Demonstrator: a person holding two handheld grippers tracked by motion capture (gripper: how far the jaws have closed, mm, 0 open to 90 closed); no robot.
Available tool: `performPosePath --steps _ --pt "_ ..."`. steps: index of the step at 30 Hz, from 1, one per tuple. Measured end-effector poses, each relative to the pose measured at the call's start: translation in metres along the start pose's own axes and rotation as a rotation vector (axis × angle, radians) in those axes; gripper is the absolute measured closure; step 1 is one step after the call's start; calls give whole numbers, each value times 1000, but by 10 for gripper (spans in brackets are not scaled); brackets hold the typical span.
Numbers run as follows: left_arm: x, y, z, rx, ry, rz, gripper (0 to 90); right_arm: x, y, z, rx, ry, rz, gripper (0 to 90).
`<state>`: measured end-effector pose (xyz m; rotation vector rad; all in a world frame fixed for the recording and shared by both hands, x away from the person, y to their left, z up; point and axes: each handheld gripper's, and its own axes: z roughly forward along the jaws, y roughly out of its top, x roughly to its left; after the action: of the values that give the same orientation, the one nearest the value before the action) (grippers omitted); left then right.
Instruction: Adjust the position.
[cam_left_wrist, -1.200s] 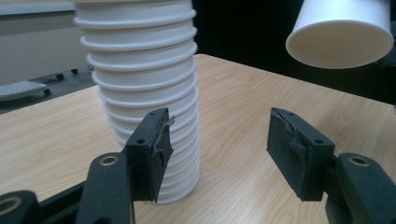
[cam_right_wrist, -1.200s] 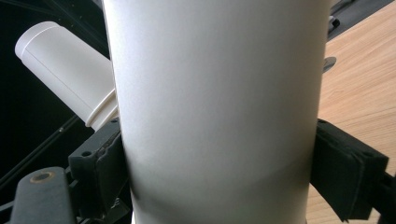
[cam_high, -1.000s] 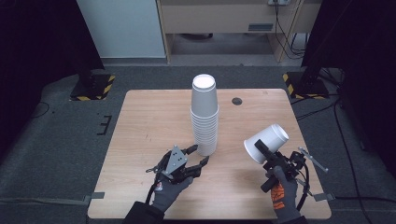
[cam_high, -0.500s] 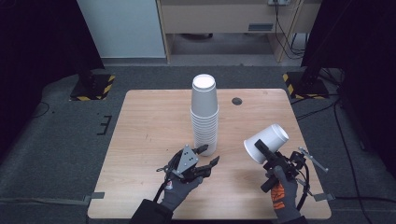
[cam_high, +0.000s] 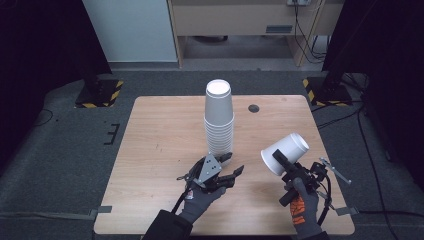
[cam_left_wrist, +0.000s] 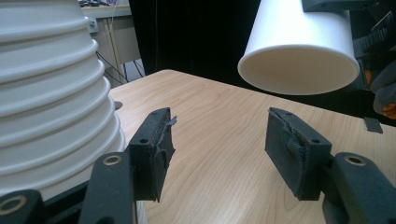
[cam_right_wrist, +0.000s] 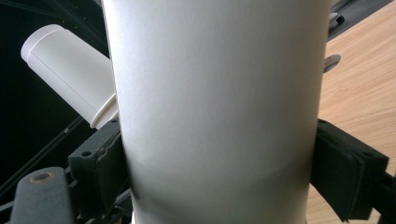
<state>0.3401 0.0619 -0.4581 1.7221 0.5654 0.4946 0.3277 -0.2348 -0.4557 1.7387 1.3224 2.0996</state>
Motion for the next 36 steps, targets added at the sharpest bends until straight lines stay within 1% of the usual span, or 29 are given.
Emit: performPosePath --steps 9,15,17,21,26,33,36 --pt "-4 4 13 -22 -13 2 410 0 0 0 4 5 6 150" --pt "-8 5 25 -23 -30 5 411 0 0 0 6 8 9 150" --pt "-9 5 29 -30 -34 -4 411 0 0 0 6 9 8 150" --pt "-11 4 38 -32 -39 -7 411 -1 0 0 11 9 5 150" --pt "-12 1 46 -30 -38 -9 411 -1 -1 1 13 12 9 150" --pt "-12 -1 54 -42 -38 -13 415 0 -2 2 20 14 10 150" --pt "-12 0 57 -53 -37 -20 415 0 -2 2 21 15 11 150"
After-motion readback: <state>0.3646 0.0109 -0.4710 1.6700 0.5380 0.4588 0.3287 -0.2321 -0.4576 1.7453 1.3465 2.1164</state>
